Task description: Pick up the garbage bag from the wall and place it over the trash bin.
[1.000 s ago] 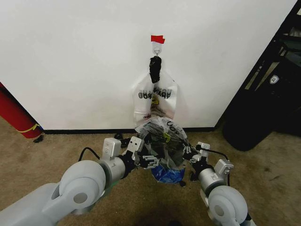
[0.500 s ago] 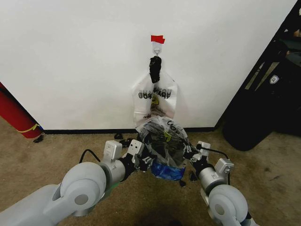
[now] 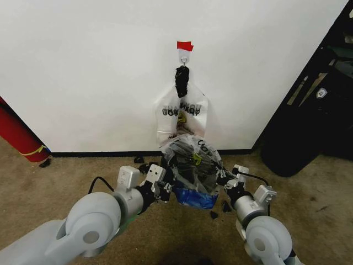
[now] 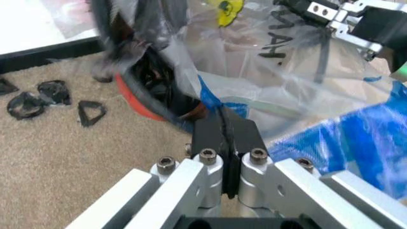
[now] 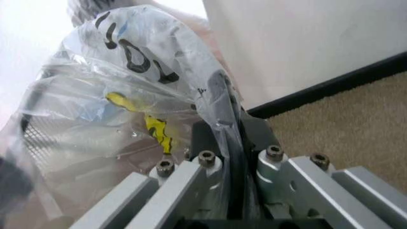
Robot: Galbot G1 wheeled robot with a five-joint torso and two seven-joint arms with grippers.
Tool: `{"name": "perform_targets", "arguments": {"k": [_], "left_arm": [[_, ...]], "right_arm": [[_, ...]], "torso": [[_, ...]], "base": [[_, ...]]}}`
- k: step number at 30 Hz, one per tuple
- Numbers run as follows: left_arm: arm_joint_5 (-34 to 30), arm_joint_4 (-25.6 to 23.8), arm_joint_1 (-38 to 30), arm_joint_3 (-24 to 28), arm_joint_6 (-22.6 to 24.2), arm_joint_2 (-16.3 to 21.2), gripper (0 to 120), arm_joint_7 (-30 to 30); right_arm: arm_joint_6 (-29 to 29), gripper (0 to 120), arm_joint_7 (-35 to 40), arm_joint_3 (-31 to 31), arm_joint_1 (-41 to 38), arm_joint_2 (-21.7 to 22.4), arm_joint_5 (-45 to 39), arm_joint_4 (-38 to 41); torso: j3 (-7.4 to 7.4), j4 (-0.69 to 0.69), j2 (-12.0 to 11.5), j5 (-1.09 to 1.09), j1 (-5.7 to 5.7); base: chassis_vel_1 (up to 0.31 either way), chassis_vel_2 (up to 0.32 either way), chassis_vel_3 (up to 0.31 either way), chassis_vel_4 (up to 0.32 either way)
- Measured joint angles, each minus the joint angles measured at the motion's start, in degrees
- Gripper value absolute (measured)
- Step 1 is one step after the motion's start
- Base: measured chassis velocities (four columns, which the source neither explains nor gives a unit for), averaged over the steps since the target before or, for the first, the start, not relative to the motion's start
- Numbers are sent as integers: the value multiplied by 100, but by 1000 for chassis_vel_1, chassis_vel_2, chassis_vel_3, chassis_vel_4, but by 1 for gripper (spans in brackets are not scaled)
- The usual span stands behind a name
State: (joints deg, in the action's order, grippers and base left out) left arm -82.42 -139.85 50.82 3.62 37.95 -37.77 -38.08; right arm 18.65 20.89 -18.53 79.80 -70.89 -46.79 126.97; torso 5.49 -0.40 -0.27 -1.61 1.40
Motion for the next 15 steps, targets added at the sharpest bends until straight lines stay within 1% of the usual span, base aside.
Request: {"name": "perform_targets", "arguments": {"k": [1,5,12,15], "left_arm": [[0,0,0,0,0,0,0,0],[263,-97,595,-449,-58,-17,0,123],[434,-120,970,-693,-123,-49,0,169],[516,-57,1083,-788,-178,-72,0,176]], "right_arm": [[0,1,0,0,0,0,0,0],[-14,1,103,-153,-29,26,-355,17],[-20,1,132,-245,-23,83,-569,102],[-20,1,132,-314,2,108,-682,144]], "torso": [[0,0,0,0,0],[0,1,0,0,0],[0,1,0,0,0],[0,0,0,0,0]], "base": [[0,0,0,0],[0,0,0,0],[0,0,0,0],[0,0,0,0]]}}
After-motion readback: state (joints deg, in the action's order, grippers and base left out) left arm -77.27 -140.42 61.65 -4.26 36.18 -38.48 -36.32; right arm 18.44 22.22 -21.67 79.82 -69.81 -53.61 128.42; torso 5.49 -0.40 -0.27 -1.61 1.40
